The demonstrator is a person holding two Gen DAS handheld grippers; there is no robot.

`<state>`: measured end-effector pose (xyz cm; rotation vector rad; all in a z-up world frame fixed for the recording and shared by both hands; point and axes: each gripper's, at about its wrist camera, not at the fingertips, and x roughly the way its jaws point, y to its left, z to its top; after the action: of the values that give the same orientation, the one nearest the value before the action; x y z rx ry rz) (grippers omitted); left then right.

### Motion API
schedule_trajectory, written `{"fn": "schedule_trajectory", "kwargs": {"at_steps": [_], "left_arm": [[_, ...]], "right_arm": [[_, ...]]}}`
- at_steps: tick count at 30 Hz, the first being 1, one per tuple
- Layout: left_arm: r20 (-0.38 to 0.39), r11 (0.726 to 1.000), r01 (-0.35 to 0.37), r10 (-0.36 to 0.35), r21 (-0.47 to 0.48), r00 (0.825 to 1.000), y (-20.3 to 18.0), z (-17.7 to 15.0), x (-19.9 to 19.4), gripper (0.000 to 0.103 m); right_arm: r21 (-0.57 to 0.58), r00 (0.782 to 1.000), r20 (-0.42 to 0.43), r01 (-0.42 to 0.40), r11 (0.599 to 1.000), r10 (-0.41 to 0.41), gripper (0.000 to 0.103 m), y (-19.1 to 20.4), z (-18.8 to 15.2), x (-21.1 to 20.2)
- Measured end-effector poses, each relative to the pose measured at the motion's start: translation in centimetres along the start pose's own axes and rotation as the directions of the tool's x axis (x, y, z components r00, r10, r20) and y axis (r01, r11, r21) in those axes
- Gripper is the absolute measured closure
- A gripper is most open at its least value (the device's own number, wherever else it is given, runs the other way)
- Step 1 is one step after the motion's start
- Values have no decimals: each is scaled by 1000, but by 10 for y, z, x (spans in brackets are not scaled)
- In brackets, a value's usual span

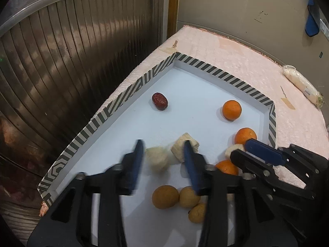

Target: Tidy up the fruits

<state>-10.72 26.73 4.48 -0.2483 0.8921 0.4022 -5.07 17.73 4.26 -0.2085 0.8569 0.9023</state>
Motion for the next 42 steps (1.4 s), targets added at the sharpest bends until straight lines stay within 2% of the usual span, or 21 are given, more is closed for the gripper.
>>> {"fn": "schedule_trajectory", "kwargs": {"at_steps": [3, 9, 12, 14, 17, 24, 29, 36, 42], "left_arm": [[18, 999, 26, -25, -26, 1000, 2, -2, -4, 46], [103, 1000, -9, 12, -30, 995, -5, -9, -27, 46], [161, 1000, -15, 19, -23, 987, -13, -14, -42, 46], [183, 999, -24, 28, -24, 983, -17, -18, -50, 46], [187, 999, -23, 28, -28, 982, -19, -25, -56, 46], [189, 997, -66, 73, -42, 979, -16, -41, -65, 46], [198, 996, -66, 75, -52, 977, -13, -49, -70, 46], [215, 996, -83, 91, -45, 972, -16, -50, -77, 46], [222, 996, -67, 78, -55, 972, -14, -49, -79, 46]], "right_arm": [[-10, 1000, 23, -1, 1000, 2, 77, 4, -5, -8], [10, 993, 110, 43, 999, -44, 75, 11, -18, -37], [21, 983, 156, 92, 996, -94, 67, 13, -26, -51], [59, 971, 193, 132, 989, -141, 55, 12, -32, -63], [84, 961, 222, 152, 985, -167, 54, 8, -38, -75], [110, 962, 216, 146, 983, -167, 54, 5, -45, -81], [73, 961, 218, 160, 984, -172, 54, 14, -48, -83], [81, 960, 219, 158, 984, -172, 54, 15, -49, -86], [82, 960, 220, 160, 984, -175, 54, 14, -49, -88]]}}
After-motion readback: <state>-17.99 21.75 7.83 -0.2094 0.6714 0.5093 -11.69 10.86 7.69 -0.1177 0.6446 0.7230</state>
